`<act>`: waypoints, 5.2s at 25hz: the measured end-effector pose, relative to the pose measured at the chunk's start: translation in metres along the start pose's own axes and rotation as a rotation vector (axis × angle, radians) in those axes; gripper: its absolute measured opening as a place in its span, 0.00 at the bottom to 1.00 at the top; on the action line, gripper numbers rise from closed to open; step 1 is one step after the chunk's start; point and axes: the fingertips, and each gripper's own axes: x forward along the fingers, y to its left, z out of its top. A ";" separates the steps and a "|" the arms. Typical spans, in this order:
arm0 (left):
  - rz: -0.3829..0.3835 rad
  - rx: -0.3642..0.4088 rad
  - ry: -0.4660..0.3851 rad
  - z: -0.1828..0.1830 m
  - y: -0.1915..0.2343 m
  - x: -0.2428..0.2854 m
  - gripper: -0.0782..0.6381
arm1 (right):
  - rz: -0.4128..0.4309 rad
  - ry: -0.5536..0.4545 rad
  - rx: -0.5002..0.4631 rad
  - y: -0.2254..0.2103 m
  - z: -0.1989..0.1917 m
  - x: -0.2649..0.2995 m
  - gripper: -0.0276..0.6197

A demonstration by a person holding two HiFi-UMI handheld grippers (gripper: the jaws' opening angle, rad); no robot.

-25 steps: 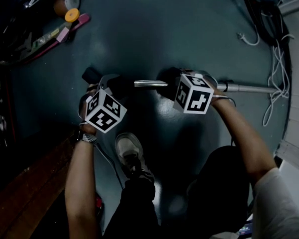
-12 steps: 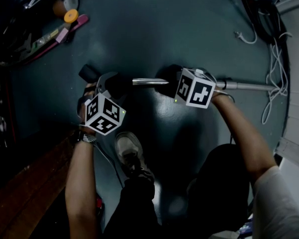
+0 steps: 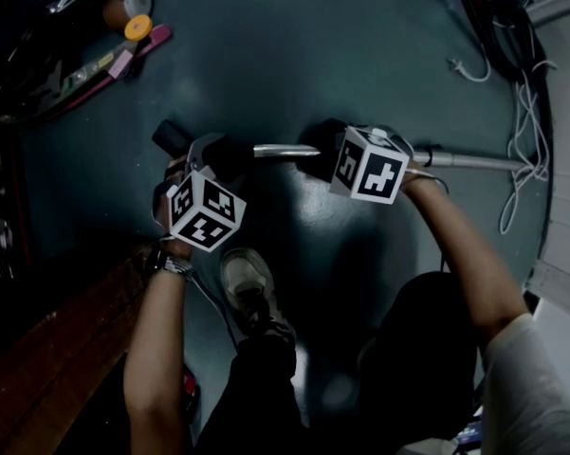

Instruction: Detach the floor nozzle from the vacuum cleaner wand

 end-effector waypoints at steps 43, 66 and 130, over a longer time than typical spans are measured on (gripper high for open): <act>-0.316 -0.061 0.151 -0.015 -0.013 0.009 0.43 | -0.024 0.019 -0.091 0.001 0.000 0.007 0.29; -0.140 0.094 0.120 -0.007 -0.020 0.016 0.43 | -0.006 0.026 -0.118 0.007 0.000 0.002 0.29; -0.270 0.210 0.166 -0.014 -0.038 0.000 0.39 | 0.040 0.158 -0.176 0.023 -0.031 0.012 0.20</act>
